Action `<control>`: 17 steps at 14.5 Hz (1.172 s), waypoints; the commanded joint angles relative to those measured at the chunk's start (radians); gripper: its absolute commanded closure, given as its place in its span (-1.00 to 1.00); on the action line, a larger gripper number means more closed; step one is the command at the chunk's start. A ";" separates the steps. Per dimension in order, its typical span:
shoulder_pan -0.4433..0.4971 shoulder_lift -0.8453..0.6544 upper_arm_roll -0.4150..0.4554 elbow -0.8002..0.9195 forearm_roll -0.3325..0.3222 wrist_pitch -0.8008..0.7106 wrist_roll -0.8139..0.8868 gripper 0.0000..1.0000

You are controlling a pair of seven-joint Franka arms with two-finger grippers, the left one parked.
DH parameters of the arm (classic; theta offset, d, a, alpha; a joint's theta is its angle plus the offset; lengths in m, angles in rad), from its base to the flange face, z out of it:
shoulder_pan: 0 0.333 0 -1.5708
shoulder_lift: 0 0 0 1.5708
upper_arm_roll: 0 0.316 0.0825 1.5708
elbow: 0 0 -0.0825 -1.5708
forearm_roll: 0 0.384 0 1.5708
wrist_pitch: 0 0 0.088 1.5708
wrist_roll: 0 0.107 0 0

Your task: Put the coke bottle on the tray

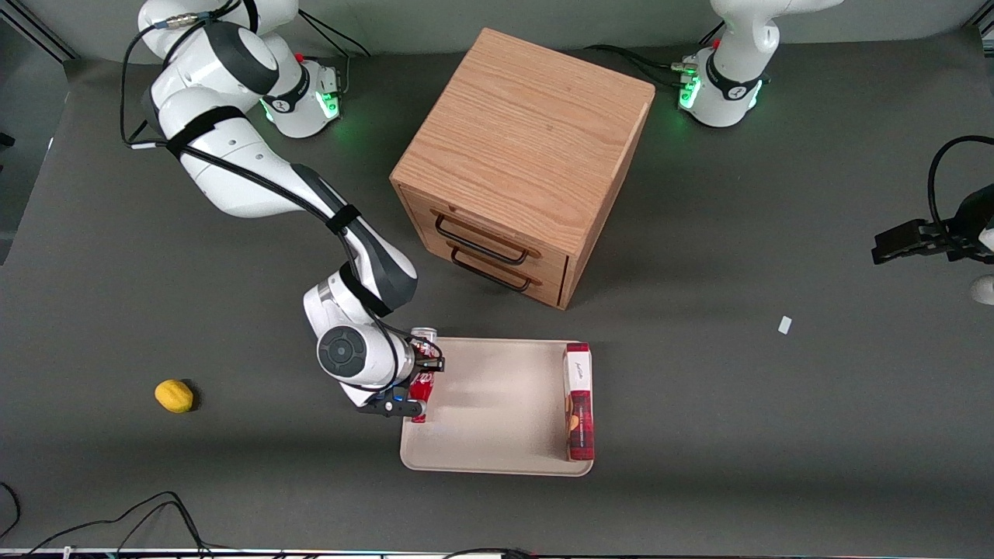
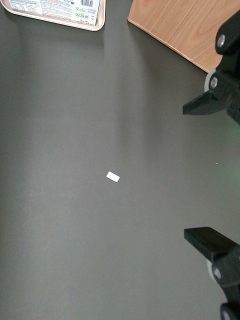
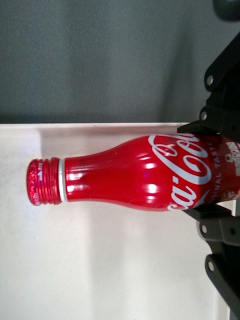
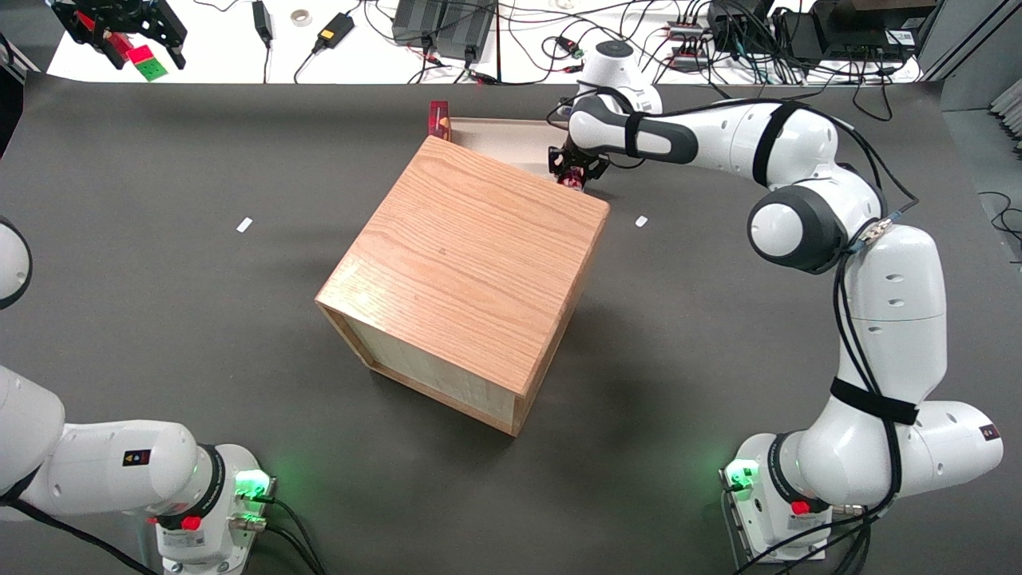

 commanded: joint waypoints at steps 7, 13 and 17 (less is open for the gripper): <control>0.007 -0.019 -0.004 0.050 -0.020 -0.025 -0.023 -1.00; -0.035 -0.254 -0.003 0.036 -0.015 -0.261 -0.023 -1.00; -0.078 -0.449 -0.039 0.037 0.008 -0.496 -0.021 -1.00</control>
